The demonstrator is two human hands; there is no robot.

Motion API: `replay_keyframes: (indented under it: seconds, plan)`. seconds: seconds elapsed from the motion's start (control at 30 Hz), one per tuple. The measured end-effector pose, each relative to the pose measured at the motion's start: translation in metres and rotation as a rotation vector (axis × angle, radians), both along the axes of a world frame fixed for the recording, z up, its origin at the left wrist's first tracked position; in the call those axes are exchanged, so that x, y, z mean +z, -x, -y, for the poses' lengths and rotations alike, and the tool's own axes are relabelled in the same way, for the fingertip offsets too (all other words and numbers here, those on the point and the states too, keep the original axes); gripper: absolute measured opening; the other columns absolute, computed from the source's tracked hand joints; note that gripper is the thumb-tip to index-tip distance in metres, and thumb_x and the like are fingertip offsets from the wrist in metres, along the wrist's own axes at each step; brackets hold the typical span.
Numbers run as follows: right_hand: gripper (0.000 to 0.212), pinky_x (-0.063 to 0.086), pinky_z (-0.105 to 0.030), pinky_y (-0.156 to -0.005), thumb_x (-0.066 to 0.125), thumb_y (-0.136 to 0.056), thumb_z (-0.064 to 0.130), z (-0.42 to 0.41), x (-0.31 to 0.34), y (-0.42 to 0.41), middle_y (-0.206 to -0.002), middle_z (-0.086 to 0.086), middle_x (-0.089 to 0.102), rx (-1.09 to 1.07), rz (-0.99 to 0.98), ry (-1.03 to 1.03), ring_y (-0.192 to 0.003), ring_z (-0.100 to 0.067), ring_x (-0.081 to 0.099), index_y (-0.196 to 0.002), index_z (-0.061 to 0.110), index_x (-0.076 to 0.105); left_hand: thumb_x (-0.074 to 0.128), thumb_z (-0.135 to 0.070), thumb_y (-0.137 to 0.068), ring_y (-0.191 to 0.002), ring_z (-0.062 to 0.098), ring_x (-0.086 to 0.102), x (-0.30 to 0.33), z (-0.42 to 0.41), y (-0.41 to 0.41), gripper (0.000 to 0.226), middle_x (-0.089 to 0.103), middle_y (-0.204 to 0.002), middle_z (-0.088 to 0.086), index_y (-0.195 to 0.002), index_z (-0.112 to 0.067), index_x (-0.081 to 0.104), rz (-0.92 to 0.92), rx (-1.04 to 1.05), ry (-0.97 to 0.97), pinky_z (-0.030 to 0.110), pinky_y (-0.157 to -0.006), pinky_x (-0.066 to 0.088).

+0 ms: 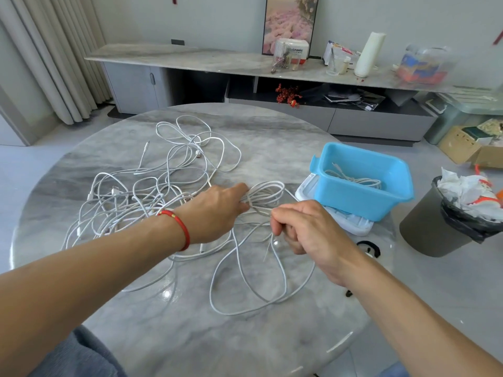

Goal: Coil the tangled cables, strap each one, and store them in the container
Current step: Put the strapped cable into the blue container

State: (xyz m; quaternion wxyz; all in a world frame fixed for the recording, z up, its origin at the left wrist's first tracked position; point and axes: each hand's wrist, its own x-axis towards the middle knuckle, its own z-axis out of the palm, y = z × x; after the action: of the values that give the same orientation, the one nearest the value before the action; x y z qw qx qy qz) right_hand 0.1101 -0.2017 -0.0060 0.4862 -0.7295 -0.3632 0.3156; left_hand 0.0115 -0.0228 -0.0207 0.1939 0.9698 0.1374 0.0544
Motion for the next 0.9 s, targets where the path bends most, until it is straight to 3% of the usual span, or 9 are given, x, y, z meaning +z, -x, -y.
replay_keyframes:
  seconds: [0.13, 0.2, 0.27, 0.33, 0.43, 0.53, 0.7, 0.8, 0.9]
  plan:
    - [0.035, 0.032, -0.025, -0.049, 0.055, -0.094, 0.021, 0.007, 0.003, -0.017, -0.048, 0.003, 0.036, -0.066, 0.308, 0.104, -0.047, -0.011, 0.036, -0.063, 0.02, 0.071, 0.047, -0.044, -0.101, -0.058, 0.025, 0.056, 0.007, 0.008, -0.007, 0.035, 0.057, -0.065, 0.008, -0.087, -0.011, 0.048, -0.011, 0.099, 0.379, 0.039, -0.061, 0.042]
    - [0.034, 0.034, -0.021, -0.049, 0.056, -0.093, 0.022, 0.012, 0.006, -0.028, -0.043, 0.008, 0.042, -0.143, 0.399, 0.142, -0.048, -0.008, 0.043, -0.066, 0.025, 0.076, 0.045, -0.037, -0.102, -0.051, 0.023, 0.051, 0.014, 0.017, -0.019, 0.036, 0.053, -0.063, 0.011, -0.078, -0.012, 0.052, 0.096, 0.119, 0.637, 0.035, -0.056, 0.045]
    - [0.03, 0.035, -0.018, -0.05, 0.058, -0.092, 0.021, 0.017, 0.009, -0.044, -0.041, 0.011, 0.045, -0.28, 0.425, 0.14, -0.051, -0.007, 0.048, -0.07, 0.023, 0.078, 0.043, -0.025, -0.104, -0.055, 0.023, 0.048, 0.025, 0.025, -0.039, 0.035, 0.05, -0.066, 0.014, -0.078, -0.003, 0.053, 0.178, 0.101, 0.729, 0.035, -0.054, 0.046]
    - [0.025, 0.04, -0.025, -0.057, 0.058, -0.092, 0.023, 0.023, 0.012, -0.062, -0.049, 0.01, 0.054, -0.441, 0.478, 0.151, -0.061, -0.011, 0.054, -0.077, 0.019, 0.078, 0.044, -0.022, -0.103, -0.058, 0.022, 0.049, 0.039, 0.034, -0.068, 0.036, 0.05, -0.064, 0.011, -0.079, 0.003, 0.052, 0.192, 0.039, 0.622, 0.046, -0.061, 0.051]
    - [0.025, 0.051, -0.039, -0.074, 0.055, -0.095, 0.026, 0.037, 0.017, -0.093, -0.082, -0.005, 0.072, -0.624, 0.55, 0.154, -0.085, -0.034, 0.061, -0.087, 0.016, 0.077, 0.045, -0.022, -0.1, -0.061, 0.022, 0.05, 0.064, 0.052, -0.125, 0.033, 0.053, -0.063, 0.007, -0.07, -0.009, 0.051, 0.195, -0.029, 0.446, 0.052, -0.074, 0.055]
    - [0.023, 0.052, -0.04, -0.075, 0.057, -0.097, 0.027, 0.05, 0.02, -0.125, -0.088, -0.007, 0.073, -0.791, 0.595, 0.125, -0.088, -0.036, 0.062, -0.089, 0.016, 0.075, 0.045, -0.024, -0.1, -0.076, 0.029, 0.058, 0.081, 0.069, -0.182, 0.027, 0.064, -0.083, 0.015, -0.088, -0.007, 0.061, 0.137, -0.116, 0.226, 0.046, -0.075, 0.052]
    - [0.023, 0.047, -0.043, -0.088, 0.055, -0.1, 0.023, 0.063, 0.005, -0.161, -0.105, -0.005, 0.073, -0.888, 0.649, 0.281, -0.107, -0.036, 0.061, -0.104, 0.022, 0.077, 0.046, -0.018, -0.099, -0.082, 0.033, 0.055, 0.071, 0.082, -0.249, 0.024, 0.061, -0.082, 0.011, -0.089, -0.004, 0.062, 0.029, -0.174, 0.003, 0.036, -0.068, 0.042]
    - [0.028, 0.033, -0.04, -0.081, 0.051, -0.099, 0.017, 0.064, -0.007, -0.171, -0.105, -0.002, 0.071, -0.875, 0.614, 0.394, -0.107, -0.035, 0.057, -0.101, 0.025, 0.077, 0.054, -0.017, -0.096, -0.098, 0.033, 0.063, 0.053, 0.081, -0.27, 0.021, 0.071, -0.1, 0.012, -0.1, -0.007, 0.072, -0.012, -0.172, -0.022, 0.036, -0.081, 0.05]
    - [0.029, 0.033, -0.04, -0.082, 0.052, -0.098, 0.017, 0.065, -0.004, -0.175, -0.106, 0.002, 0.07, -0.85, 0.579, 0.409, -0.102, -0.032, 0.054, -0.099, 0.029, 0.078, 0.064, -0.019, -0.091, -0.104, 0.023, 0.065, 0.038, 0.078, -0.277, 0.026, 0.074, -0.111, 0.002, -0.114, -0.017, 0.075, -0.056, -0.196, 0.012, 0.025, -0.086, 0.048]
